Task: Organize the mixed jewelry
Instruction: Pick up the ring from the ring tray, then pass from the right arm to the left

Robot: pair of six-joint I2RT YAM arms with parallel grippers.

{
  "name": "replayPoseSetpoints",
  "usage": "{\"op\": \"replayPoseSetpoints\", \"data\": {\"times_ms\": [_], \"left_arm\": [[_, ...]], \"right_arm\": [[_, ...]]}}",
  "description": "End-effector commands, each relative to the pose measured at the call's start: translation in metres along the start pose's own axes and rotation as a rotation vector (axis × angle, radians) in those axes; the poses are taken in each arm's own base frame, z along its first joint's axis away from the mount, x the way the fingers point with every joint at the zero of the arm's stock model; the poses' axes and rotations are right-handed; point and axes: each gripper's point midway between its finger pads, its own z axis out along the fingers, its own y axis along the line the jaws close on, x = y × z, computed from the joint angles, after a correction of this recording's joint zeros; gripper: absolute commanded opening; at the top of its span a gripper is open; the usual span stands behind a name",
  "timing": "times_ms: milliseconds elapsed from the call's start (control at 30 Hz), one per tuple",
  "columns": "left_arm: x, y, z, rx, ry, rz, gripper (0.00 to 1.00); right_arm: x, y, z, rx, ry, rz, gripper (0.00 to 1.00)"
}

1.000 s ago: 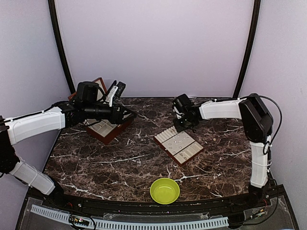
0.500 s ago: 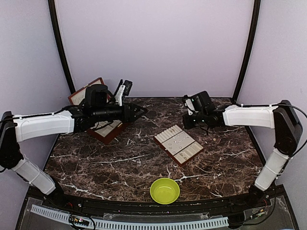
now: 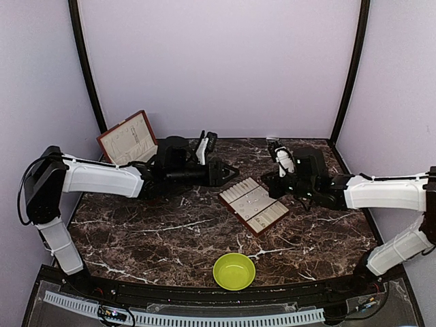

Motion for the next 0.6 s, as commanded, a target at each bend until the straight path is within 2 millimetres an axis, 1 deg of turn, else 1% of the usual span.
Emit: {"op": "replayPoseSetpoints", "data": {"times_ms": [0, 167, 333, 467, 567], "left_arm": [[-0.025, -0.036, 0.008, 0.111, -0.064, -0.006, 0.55], [-0.022, -0.044, 0.016, 0.129, -0.045, -0.006, 0.55], [-0.011, -0.042, 0.023, 0.116, -0.008, -0.013, 0.55], [-0.003, -0.038, 0.028, 0.1, 0.025, -0.02, 0.5], [0.002, -0.035, 0.031, 0.087, 0.048, -0.023, 0.44]], "right_arm": [[-0.025, 0.026, -0.013, -0.1, -0.14, 0.009, 0.0], [-0.026, 0.038, -0.016, -0.137, -0.162, 0.003, 0.0], [-0.03, 0.044, -0.017, -0.145, -0.179, 0.0, 0.0], [-0.031, 0.047, -0.017, -0.141, -0.185, -0.011, 0.0], [-0.031, 0.048, -0.015, -0.133, -0.18, -0.024, 0.0]]}}
